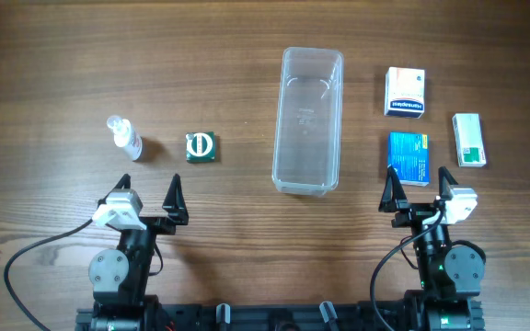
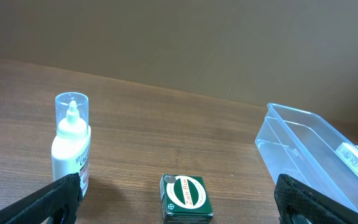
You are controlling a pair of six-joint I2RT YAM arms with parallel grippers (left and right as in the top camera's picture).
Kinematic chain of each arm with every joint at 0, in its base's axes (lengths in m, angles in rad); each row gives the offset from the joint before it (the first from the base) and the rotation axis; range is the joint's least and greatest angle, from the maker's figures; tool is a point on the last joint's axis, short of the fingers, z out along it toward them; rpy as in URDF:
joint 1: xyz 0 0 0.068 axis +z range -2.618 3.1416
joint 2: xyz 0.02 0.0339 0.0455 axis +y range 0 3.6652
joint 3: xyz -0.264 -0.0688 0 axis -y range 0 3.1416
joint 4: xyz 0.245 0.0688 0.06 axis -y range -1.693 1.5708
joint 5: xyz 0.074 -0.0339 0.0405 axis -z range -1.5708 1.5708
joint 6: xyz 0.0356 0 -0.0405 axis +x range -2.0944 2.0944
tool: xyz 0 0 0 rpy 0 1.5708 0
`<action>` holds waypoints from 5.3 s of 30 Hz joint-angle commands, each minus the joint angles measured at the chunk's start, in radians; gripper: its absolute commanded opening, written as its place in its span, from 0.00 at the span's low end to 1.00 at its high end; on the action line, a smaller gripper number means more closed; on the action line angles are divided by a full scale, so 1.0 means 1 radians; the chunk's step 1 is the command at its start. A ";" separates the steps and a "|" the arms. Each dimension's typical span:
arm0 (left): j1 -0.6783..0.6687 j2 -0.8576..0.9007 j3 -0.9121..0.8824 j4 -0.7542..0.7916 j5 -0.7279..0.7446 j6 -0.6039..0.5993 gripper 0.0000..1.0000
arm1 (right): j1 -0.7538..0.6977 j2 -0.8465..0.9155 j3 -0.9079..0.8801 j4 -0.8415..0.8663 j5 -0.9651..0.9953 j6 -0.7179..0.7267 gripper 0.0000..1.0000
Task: Pack container
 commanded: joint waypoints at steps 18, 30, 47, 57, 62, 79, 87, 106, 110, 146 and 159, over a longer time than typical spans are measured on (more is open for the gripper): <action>0.007 -0.010 -0.006 -0.001 0.016 0.013 1.00 | -0.006 -0.005 -0.001 0.003 -0.017 -0.017 1.00; 0.007 -0.010 -0.006 -0.001 0.015 0.012 1.00 | -0.006 -0.005 -0.001 0.003 -0.017 -0.018 1.00; 0.007 -0.010 -0.006 -0.001 0.015 0.012 1.00 | -0.006 -0.005 -0.001 0.003 -0.017 -0.017 1.00; 0.007 -0.010 -0.006 -0.001 0.015 0.013 1.00 | -0.006 -0.005 -0.001 0.288 -0.070 0.349 1.00; 0.007 -0.010 -0.006 -0.001 0.015 0.013 1.00 | -0.006 0.001 0.011 0.619 -0.081 0.240 1.00; 0.007 -0.010 -0.006 -0.001 0.016 0.013 1.00 | -0.006 1.056 1.115 -0.318 0.088 -0.266 1.00; 0.007 -0.010 -0.006 -0.001 0.015 0.012 1.00 | -0.040 1.672 1.694 -0.923 -0.033 -0.320 1.00; 0.007 -0.010 -0.006 -0.001 0.016 0.013 1.00 | -0.059 2.108 1.736 -0.874 0.091 -0.147 1.00; 0.007 -0.010 -0.006 -0.001 0.016 0.013 1.00 | -0.076 2.123 1.736 -0.842 0.090 -0.147 1.00; 0.007 -0.010 -0.006 -0.001 0.015 0.013 1.00 | -0.071 2.220 1.696 -0.810 0.063 -0.175 0.98; 0.007 -0.010 -0.006 -0.001 0.016 0.013 1.00 | -0.071 2.220 1.687 -0.802 0.082 -0.136 0.78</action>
